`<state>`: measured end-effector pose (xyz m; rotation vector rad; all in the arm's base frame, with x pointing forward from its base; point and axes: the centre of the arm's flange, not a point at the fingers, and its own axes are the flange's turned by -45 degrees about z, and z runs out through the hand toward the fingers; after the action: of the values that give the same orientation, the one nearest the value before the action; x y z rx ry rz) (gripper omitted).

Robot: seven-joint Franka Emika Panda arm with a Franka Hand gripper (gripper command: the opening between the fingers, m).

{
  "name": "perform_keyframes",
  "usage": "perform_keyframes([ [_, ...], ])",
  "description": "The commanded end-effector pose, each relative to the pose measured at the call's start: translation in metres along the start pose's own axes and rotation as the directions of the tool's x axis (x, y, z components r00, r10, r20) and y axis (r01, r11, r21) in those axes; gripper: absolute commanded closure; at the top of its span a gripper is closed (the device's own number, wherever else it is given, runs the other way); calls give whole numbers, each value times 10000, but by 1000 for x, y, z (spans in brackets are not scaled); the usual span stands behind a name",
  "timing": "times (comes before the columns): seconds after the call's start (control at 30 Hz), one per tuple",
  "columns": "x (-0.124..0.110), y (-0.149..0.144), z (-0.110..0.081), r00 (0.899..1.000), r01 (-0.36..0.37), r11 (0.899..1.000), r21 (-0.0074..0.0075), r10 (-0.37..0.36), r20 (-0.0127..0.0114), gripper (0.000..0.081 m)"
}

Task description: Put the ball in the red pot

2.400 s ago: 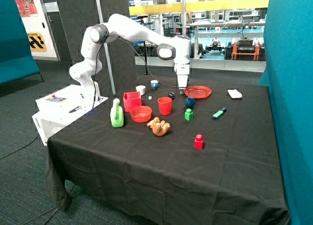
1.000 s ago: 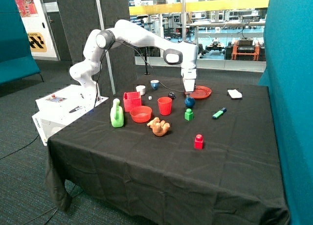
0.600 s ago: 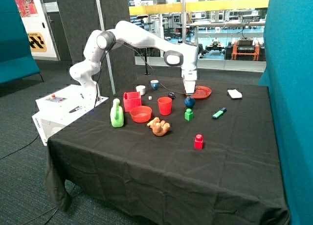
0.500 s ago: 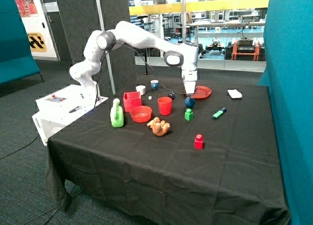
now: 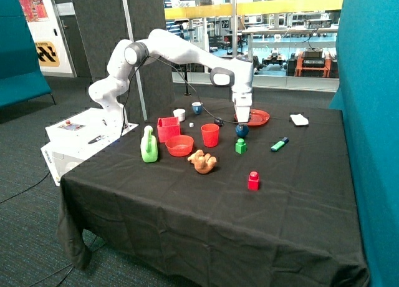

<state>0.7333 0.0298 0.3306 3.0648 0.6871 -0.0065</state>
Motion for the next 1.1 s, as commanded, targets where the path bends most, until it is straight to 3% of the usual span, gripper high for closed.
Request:
perform_keyframes([
  [0.0,3,-5,7,9999,102,9999,-3,-102,-42,154],
  [1.07,0,-7,17,9999,105,9999,-3,-105,-42,183],
])
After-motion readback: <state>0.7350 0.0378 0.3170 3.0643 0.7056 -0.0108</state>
